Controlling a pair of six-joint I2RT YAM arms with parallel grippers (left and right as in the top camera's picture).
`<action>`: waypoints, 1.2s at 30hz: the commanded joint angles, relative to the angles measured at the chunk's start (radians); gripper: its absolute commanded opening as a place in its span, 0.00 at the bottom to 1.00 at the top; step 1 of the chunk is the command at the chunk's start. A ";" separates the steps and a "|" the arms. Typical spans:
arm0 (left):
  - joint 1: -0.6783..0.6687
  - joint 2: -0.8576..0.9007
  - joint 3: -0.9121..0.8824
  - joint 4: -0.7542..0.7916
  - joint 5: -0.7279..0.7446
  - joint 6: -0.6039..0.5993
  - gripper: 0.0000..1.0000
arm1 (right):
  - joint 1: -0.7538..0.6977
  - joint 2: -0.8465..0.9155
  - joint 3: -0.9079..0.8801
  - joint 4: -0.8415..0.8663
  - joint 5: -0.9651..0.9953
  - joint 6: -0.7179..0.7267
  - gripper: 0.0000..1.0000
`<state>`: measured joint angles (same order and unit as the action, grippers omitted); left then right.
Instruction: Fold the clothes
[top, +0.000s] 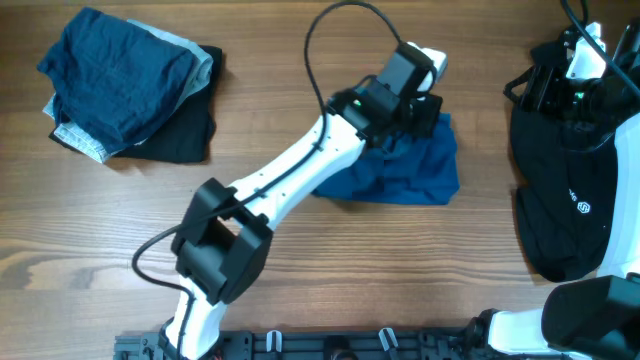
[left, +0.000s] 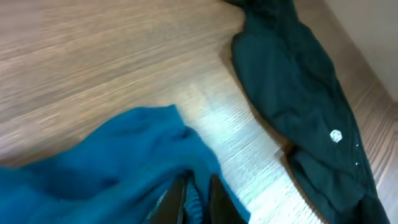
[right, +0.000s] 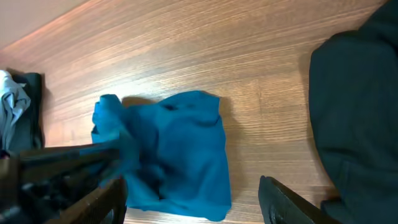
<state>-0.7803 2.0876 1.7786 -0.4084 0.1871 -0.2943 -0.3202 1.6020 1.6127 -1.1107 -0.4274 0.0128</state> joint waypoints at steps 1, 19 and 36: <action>-0.050 0.023 0.015 0.077 -0.002 -0.010 0.21 | -0.019 -0.023 0.026 0.003 -0.026 -0.013 0.69; 0.570 -0.307 0.017 -0.311 -0.006 -0.051 1.00 | 0.210 -0.022 -0.211 -0.101 -0.134 -0.068 0.62; 0.660 -0.306 0.017 -0.341 -0.006 0.056 1.00 | 0.525 -0.014 -0.562 0.518 -0.120 -0.301 0.48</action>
<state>-0.1238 1.7767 1.7973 -0.7517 0.1764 -0.2634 0.1913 1.5929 1.0843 -0.6193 -0.5415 -0.2527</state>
